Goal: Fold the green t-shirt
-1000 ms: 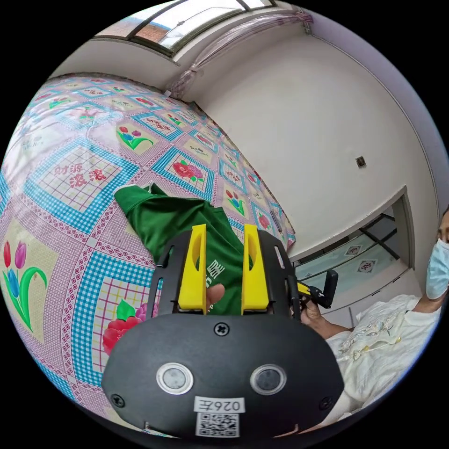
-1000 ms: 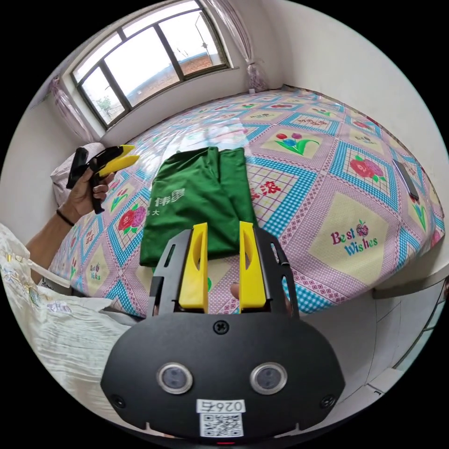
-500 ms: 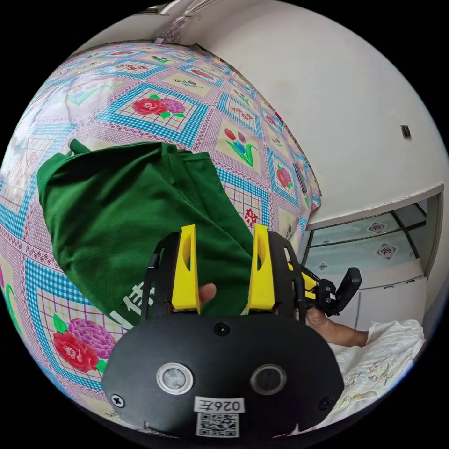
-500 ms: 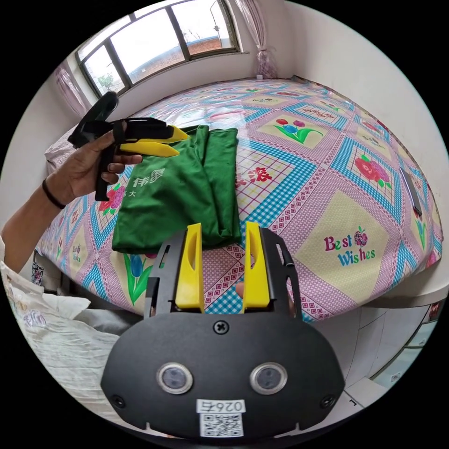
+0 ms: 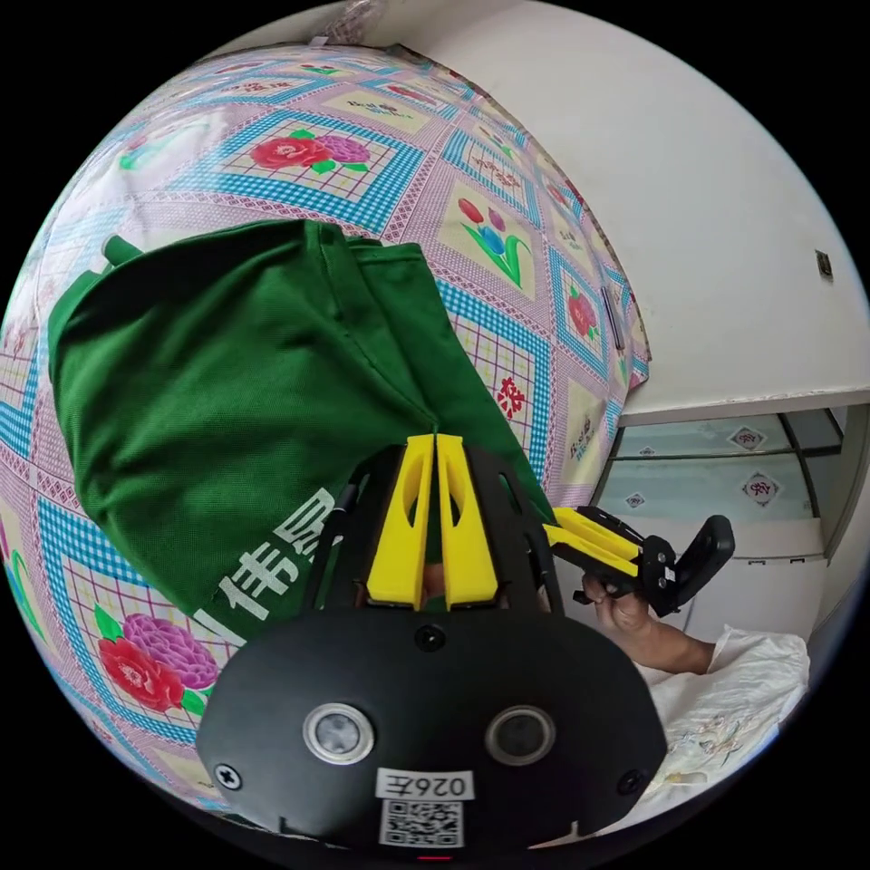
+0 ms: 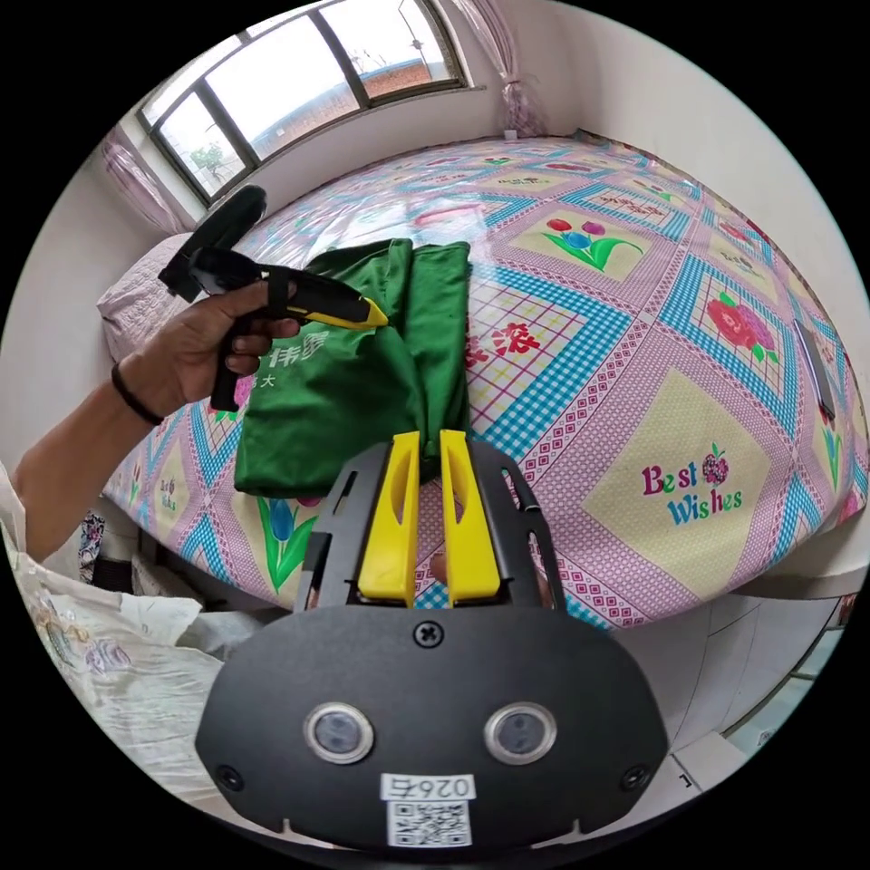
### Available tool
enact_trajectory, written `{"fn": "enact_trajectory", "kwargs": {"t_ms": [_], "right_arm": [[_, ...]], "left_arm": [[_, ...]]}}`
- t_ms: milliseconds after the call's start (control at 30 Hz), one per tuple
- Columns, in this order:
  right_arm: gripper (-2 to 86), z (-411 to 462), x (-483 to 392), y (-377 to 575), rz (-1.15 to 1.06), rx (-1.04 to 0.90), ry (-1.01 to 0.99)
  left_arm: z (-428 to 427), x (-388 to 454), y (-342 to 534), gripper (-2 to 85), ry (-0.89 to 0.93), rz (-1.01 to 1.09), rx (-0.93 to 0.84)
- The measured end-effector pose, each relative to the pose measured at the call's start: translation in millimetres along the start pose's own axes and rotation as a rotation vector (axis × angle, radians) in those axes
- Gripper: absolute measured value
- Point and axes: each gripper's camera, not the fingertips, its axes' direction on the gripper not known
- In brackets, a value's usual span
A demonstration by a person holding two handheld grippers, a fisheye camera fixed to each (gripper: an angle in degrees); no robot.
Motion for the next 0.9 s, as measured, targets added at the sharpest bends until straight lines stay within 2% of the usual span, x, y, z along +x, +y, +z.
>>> {"fn": "enact_trajectory", "kwargs": {"t_ms": [167,367,533,633,733,800,900], "right_arm": [[-0.3,-20.8,6.5,4.1,0.028,0.056,-0.111],[-0.6,-38.9,-1.7,3.3,-0.021,0.110,-0.394],[2.4,-33.1,-89.6,1.4,-0.375,0.025,-0.617],[3.8,-25.2,-130.6,5.9,-0.504,-0.015,-0.642],[4.6,-16.2,-141.1,-0.3,-0.510,-0.018,-0.617],[4.6,-10.8,-134.7,-11.4,-0.473,0.011,-0.569],[4.1,3.9,-117.8,-43.0,-0.410,0.057,-0.426]], "left_arm": [[-44.8,-12.2,32.6,-0.9,0.067,0.001,0.118],[-103.2,-48.8,98.8,-0.9,0.120,-0.062,0.239],[-158.0,-94.7,184.4,-0.9,0.042,-0.233,0.372],[-186.3,-130.7,238.9,-0.7,-0.008,-0.402,0.441],[-207.9,-163.6,288.4,-0.1,-0.042,-0.567,0.500],[-219.4,-177.0,311.4,1.7,-0.038,-0.627,0.560],[-244.3,-174.6,329.4,8.0,-0.109,-0.599,0.713]]}}
